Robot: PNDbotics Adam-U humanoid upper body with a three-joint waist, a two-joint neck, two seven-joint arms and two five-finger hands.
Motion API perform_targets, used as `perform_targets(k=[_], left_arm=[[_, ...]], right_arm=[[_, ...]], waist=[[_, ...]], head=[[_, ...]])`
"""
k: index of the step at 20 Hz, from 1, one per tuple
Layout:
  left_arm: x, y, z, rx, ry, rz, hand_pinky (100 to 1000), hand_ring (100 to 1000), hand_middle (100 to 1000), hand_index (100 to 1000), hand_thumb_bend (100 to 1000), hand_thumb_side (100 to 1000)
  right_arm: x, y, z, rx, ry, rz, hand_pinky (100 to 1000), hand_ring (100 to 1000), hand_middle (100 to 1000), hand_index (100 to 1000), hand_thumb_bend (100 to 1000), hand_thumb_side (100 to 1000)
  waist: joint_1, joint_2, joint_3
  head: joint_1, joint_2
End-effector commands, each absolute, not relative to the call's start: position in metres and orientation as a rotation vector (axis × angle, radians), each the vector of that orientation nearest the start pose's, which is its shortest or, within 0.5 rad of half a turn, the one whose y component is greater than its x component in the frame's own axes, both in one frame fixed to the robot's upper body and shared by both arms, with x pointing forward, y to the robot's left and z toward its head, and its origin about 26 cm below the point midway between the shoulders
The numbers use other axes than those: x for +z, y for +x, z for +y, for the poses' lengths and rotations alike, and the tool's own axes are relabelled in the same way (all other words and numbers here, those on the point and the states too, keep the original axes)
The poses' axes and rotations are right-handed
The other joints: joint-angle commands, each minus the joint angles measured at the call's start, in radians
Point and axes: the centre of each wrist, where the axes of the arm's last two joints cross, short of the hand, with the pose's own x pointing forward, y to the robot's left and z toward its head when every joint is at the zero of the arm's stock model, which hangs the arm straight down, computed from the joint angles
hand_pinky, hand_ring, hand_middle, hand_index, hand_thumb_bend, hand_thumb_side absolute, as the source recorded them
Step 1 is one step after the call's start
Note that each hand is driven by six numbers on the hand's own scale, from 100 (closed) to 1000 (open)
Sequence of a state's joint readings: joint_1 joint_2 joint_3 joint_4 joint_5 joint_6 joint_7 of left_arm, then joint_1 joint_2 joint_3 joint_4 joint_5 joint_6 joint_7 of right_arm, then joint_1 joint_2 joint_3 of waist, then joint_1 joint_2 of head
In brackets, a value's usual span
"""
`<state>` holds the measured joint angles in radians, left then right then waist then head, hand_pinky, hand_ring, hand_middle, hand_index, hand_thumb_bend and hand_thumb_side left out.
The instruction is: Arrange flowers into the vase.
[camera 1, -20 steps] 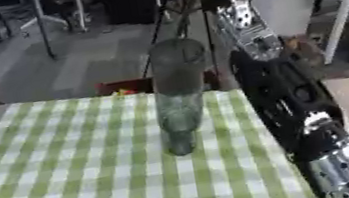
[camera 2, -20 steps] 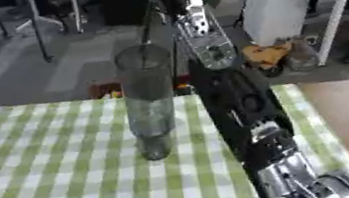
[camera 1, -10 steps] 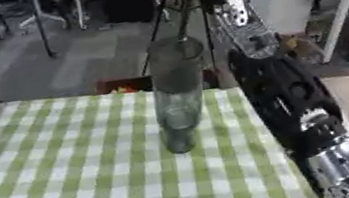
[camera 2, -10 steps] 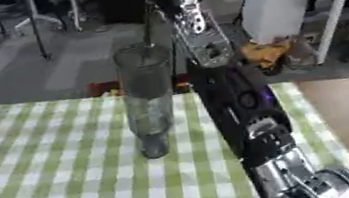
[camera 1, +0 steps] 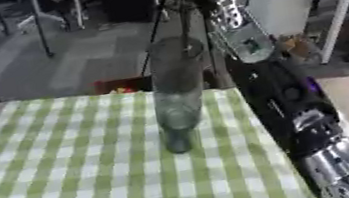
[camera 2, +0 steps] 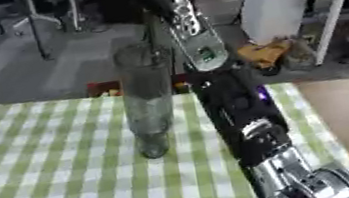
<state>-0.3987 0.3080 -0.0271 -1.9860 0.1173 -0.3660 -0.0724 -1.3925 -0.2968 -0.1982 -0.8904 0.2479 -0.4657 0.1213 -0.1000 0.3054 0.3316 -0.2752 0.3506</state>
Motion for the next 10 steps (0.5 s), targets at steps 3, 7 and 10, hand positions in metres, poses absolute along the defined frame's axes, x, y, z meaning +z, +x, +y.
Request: perform_targets(k=[3,7,10], left_arm=[[0.2291,0.3068,0.2410,0.633,0.153,3.463,645,866,923,993,100,870],[0.2293,0.3068,0.2407,0.638,0.155,3.462,645,866,924,993,100,870],[0.2293,0.3068,0.2404,0.643,0.157,3.462,645,867,925,994,100,871]], right_arm=[[0.4046,0.4839,-0.2071,-0.691,0.381,3.499,100,100,100,110,100,627],[0.4048,0.4837,-0.2048,-0.687,0.393,3.558,100,100,100,110,100,612],[0.4084,0.4816,-0.2022,-0.676,0.372,3.592,100,100,100,110,100,600]], waist=[[0.008,-0.017,0.005],[0.008,-0.014,0.007],[0.007,-0.011,0.008]], head=[[-0.004,-0.013],[-0.005,-0.016],[-0.006,-0.016]])
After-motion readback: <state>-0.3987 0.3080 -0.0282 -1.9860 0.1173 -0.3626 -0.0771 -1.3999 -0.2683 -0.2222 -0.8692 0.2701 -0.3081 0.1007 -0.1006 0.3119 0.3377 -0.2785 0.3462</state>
